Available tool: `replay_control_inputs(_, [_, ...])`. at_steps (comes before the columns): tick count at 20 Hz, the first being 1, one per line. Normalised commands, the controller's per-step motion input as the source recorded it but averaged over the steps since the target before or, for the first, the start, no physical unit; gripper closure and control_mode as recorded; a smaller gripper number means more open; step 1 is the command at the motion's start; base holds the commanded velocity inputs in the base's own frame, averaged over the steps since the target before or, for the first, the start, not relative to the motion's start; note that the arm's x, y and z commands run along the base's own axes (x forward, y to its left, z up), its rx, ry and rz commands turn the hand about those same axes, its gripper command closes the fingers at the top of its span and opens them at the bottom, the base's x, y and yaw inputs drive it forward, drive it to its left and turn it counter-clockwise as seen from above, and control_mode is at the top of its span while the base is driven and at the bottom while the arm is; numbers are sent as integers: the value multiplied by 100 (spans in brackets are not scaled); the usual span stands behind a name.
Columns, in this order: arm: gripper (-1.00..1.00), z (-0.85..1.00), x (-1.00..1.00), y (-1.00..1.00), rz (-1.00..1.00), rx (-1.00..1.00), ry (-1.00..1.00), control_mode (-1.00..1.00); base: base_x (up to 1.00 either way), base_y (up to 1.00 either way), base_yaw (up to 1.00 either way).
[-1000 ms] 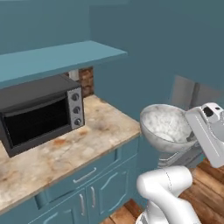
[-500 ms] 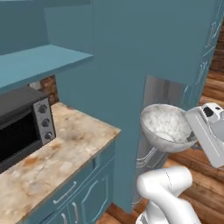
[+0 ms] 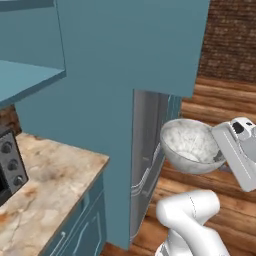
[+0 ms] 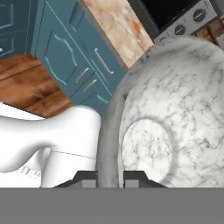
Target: Move the bowls from the cabinet to the plates on the dining table.
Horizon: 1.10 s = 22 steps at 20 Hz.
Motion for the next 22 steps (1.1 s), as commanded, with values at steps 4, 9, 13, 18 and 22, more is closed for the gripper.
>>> replay_control_inputs(4, [100, 0, 0, 0, 0, 0, 0, 100, 13, -7, -45])
replay_control_inputs(9, [100, 0, 0, 0, 0, 0, 0, 100, 14, -10, -44])
replay_control_inputs(13, [100, 0, 0, 0, 0, 0, 0, 100, 15, -14, -43])
replay_control_inputs(18, [100, 0, 0, 0, 0, 0, 0, 100, 15, -16, -43])
replay_control_inputs(22, [100, 0, 0, 0, 0, 0, 0, 100, 14, -17, -43])
